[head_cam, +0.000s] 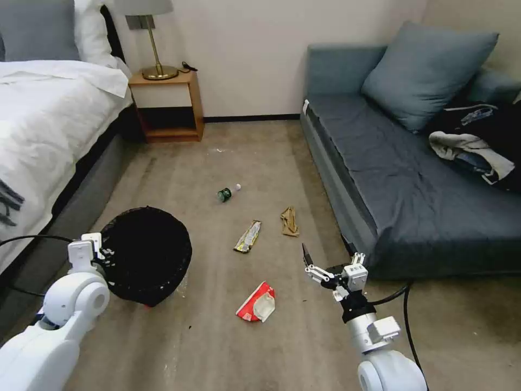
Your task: Pick up the trash bin, then pick up the garbage on the floor and place it into the trash bin.
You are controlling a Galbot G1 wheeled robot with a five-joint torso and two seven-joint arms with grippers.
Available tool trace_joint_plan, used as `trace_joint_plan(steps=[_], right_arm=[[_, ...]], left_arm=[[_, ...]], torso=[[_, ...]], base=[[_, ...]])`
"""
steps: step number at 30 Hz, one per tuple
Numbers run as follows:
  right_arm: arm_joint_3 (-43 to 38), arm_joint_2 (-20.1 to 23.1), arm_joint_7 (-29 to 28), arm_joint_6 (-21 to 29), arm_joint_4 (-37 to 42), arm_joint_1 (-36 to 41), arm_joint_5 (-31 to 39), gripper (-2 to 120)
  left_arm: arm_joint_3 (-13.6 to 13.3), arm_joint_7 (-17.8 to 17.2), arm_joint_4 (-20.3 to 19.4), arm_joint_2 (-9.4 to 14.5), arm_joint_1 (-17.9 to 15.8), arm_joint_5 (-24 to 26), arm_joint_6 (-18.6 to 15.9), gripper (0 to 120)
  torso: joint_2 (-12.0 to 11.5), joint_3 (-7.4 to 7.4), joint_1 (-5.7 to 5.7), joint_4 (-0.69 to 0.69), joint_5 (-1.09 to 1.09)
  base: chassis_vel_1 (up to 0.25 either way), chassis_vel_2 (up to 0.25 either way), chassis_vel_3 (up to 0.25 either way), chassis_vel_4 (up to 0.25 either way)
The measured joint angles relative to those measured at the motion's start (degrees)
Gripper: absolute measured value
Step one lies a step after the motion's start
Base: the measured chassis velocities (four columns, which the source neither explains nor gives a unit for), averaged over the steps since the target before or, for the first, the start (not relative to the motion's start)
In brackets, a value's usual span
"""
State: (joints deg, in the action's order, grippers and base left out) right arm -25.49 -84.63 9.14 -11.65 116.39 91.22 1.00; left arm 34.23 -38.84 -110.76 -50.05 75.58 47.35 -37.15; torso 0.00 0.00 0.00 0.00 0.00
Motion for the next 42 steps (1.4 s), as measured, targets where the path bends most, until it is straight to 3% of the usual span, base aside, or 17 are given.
trace_joint_plan(steps=[10,27,36,40,42], right_arm=[[1.3,0.2,0.0,-0.4,-0.8,0.8,-0.5,100],[2.0,1.0,0.1,-1.2,-1.5,0.5,-1.2,100],[3.7,4.7,1.4,-2.5,-3.1,-1.2,-3.1,100],[5.6,8.4,5.1,-1.6,-4.2,-3.7,-2.9,100],[8.3,12.9,8.0,-0.3,-5.3,-6.4,-2.9,100]], left_arm=[[0.0,-0.2,-1.0,-2.4,0.9,-1.1,-0.1,1],[-0.5,-0.2,-1.0,-2.8,0.8,-1.6,0.0,1],[-0.7,-0.2,-1.3,-3.0,0.6,-1.7,0.0,1],[-0.7,-0.2,-1.7,-3.1,0.7,-1.7,0.0,1],[-0.5,-0.2,-2.2,-3.1,0.9,-1.6,0.0,1]], torso=[[0.0,0.0,0.0,-0.01,0.0],[0.0,0.0,0.0,0.0,0.0],[0.0,0.0,0.0,-0.01,0.0],[0.0,0.0,0.0,-0.01,0.0],[0.0,0.0,0.0,-0.01,0.0]], base=[[-0.067,0.061,0.064,-0.056],[-0.063,0.076,0.065,-0.065],[-0.041,0.036,0.032,-0.037],[0.0,0.0,0.0,0.0],[0.0,0.0,0.0,0.0]])
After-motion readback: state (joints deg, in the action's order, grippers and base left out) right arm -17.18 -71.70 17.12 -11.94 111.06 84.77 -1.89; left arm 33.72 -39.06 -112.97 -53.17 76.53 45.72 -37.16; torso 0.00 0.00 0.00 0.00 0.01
